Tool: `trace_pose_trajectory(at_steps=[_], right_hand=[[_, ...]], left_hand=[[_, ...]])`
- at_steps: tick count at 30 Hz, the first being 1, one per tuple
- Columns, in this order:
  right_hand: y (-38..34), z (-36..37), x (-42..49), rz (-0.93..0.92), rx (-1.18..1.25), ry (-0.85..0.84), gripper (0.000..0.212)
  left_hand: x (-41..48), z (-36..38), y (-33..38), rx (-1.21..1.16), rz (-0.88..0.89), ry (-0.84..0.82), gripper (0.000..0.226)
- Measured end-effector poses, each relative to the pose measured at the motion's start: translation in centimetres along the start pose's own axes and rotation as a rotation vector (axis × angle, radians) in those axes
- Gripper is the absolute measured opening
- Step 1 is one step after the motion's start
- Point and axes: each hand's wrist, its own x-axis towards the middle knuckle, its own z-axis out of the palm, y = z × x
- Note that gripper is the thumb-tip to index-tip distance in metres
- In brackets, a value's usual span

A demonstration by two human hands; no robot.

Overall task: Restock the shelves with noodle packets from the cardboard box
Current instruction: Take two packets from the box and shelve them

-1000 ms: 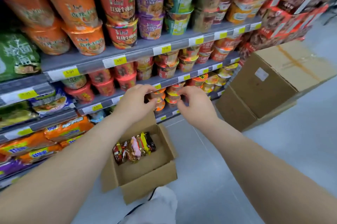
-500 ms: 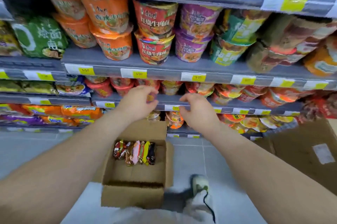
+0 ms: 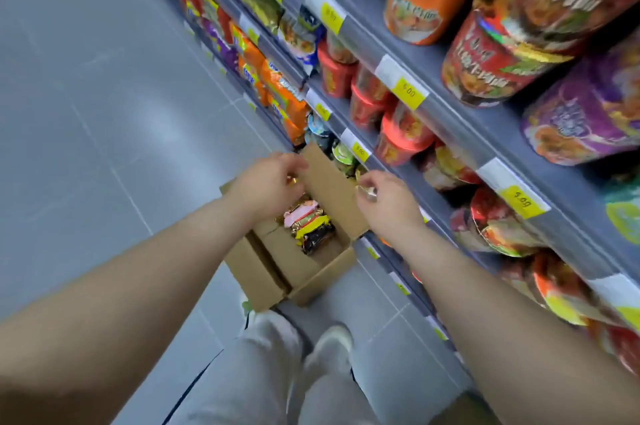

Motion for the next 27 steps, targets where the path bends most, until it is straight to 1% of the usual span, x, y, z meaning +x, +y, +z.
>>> trace_pose_trajectory(at_steps=[3, 8, 11, 14, 17, 19, 23, 27], right_hand=[[2.2, 5.3, 2.2, 0.017, -0.036, -0.125, 0.03], [8.8, 16.6, 5.2, 0.092, -0.094, -0.278, 0.03], [13.7, 23.2, 7.6, 0.11, -0.133, -0.316, 0.029], [18.1, 29.4, 10.4, 0.115, -0.128, -0.323, 0.029], [21.2, 34.6, 13.1, 0.055, -0.178, -0.346, 0.031], [22.9, 38.1, 15.1, -0.025, -0.243, -0.349, 0.033], [25.7, 43.2, 17.9, -0.144, -0.351, -0.405, 0.03], [27.6, 45.2, 17.6, -0.237, -0.474, -0.377, 0.044]], left_hand=[[0.8, 4.3, -3.3, -0.04, -0.077, -0.022, 0.034], [4.1, 15.0, -10.4, -0.039, -0.186, -0.127, 0.036], [7.0, 22.3, -14.8, -0.044, -0.209, -0.173, 0.036], [9.9, 29.0, -18.5, 0.005, -0.209, -0.221, 0.038], [12.8, 34.3, -21.6, 0.043, -0.191, -0.228, 0.041], [14.8, 37.8, -23.5, 0.021, -0.201, -0.21, 0.04], [17.7, 43.9, -26.0, 0.012, -0.151, -0.182, 0.035], [18.4, 47.9, -27.4, -0.013, -0.144, -0.198, 0.043]])
